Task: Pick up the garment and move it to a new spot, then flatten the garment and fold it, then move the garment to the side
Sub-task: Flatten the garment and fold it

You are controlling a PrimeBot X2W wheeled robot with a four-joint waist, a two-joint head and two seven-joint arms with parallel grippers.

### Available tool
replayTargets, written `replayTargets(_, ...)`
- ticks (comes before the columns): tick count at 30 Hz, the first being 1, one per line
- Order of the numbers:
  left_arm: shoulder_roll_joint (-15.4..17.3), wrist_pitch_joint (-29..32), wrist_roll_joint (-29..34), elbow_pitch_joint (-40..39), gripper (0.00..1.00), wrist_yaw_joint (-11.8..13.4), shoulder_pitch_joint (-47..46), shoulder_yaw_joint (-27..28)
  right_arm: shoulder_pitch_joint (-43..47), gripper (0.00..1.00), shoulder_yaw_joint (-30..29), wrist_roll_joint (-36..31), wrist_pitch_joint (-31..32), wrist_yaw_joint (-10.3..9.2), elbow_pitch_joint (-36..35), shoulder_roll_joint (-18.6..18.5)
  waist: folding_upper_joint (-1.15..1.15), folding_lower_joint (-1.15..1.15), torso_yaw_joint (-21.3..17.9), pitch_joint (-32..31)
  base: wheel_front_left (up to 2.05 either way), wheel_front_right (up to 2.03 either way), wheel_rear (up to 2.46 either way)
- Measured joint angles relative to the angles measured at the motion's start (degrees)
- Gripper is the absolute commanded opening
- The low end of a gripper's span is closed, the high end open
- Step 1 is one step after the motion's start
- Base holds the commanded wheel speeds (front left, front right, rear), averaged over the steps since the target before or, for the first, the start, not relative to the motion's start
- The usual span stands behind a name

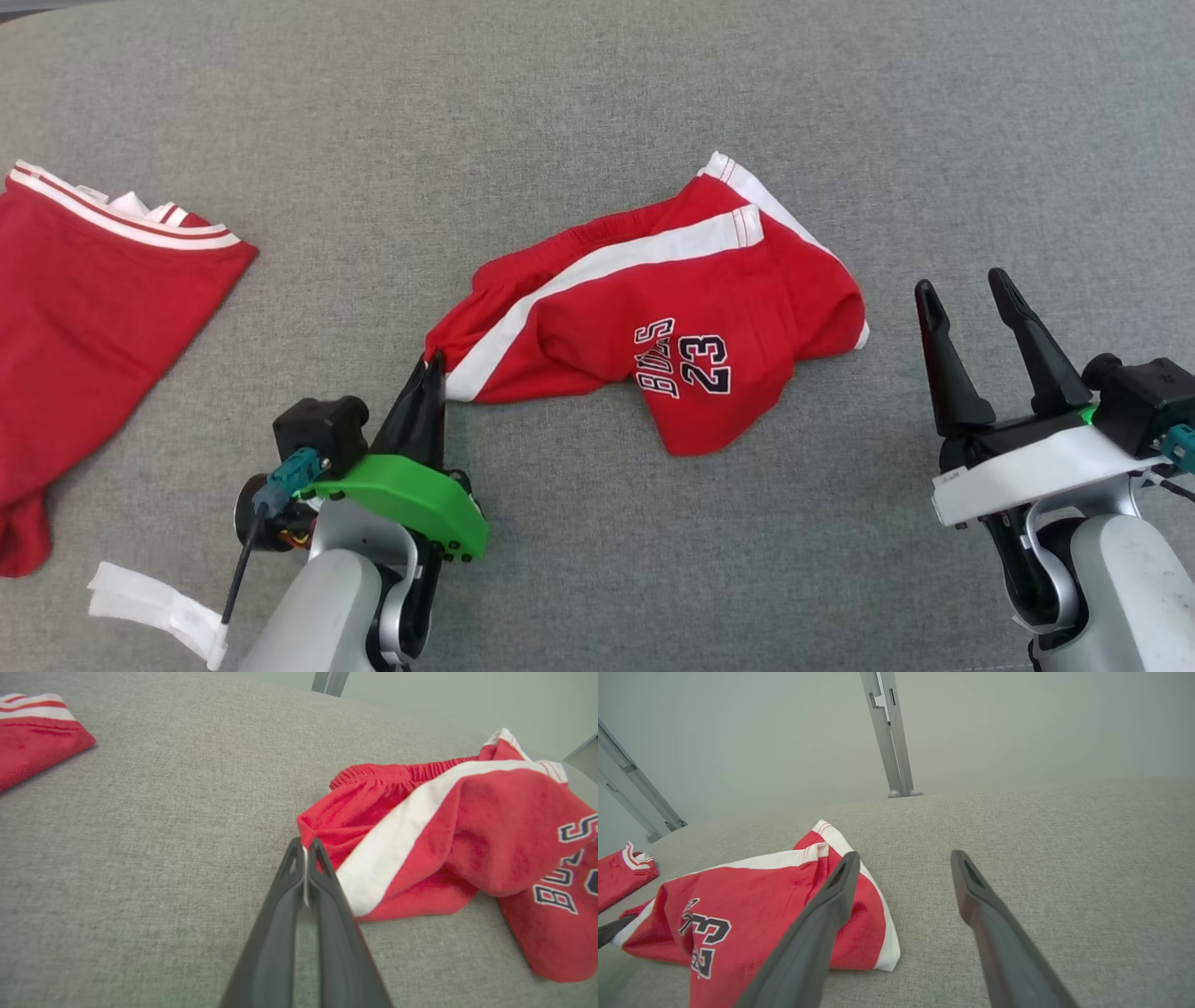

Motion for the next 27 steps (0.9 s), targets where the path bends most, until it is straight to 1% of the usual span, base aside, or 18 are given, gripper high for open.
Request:
replayTargets(1, -0.01, -0.05, 0.00, -0.62, 0.93, 0.25, 0.59, -0.08, 0.09, 1.00, 0.03, 0.00, 0.03, 0.00, -0.11, -0.01, 0.00, 0.00, 0.04, -0.25, 0.00, 0.00, 0.00)
replayTargets(2, 0.01, -0.85, 0.12, -1.40, 1.00, 0.69, 1.12, -0.11, 0.20, 1.00, 0.05, -0.08, 0.26, 0.00, -0.21, -0.05, 0.00, 0.00, 0.06, -0.53, 0.00, 0.00, 0.00)
replayTargets(6, 0.92, -5.92, 3.85, -4.33, 1.00, 3.32, 1.41, 0.60, 0.55, 1.00, -0.05, -0.51, 0.83, 0.00, -0.98, -0.14, 0.00, 0.00, -0.03, -1.59, 0.00, 0.00, 0.00)
replayTargets(9, 1.99, -7.68, 6.69, -6.21, 1.00, 4.89, 1.67, 1.45, 1.44, 1.00, -0.34, -0.85, 1.63, 0.00, -1.77, -0.14, 0.00, 0.00, -0.14, -2.58, 0.00, 0.00, 0.00)
replayTargets(14, 4.31, -8.23, 9.20, -7.82, 1.00, 5.12, 2.99, 2.48, 2.85, 1.00, -0.33, -1.48, 2.97, 0.00, -2.97, -0.30, 0.00, 0.00, -0.36, -4.55, 0.00, 0.00, 0.00)
replayTargets(19, 6.04, -8.26, 9.70, -8.93, 1.00, 4.85, 5.38, 2.91, 4.08, 1.00, -0.04, -1.89, 4.08, 0.00, -3.91, -0.36, 0.00, 0.00, -0.71, -6.42, 0.00, 0.00, 0.00)
replayTargets(27, 6.37, -8.40, 9.69, -10.04, 1.00, 5.34, 7.03, 3.27, 4.99, 1.00, -0.13, -1.88, 4.79, 0.00, -4.98, -0.13, 0.00, 0.00, -0.98, -7.66, 0.00, 0.00, 0.00)
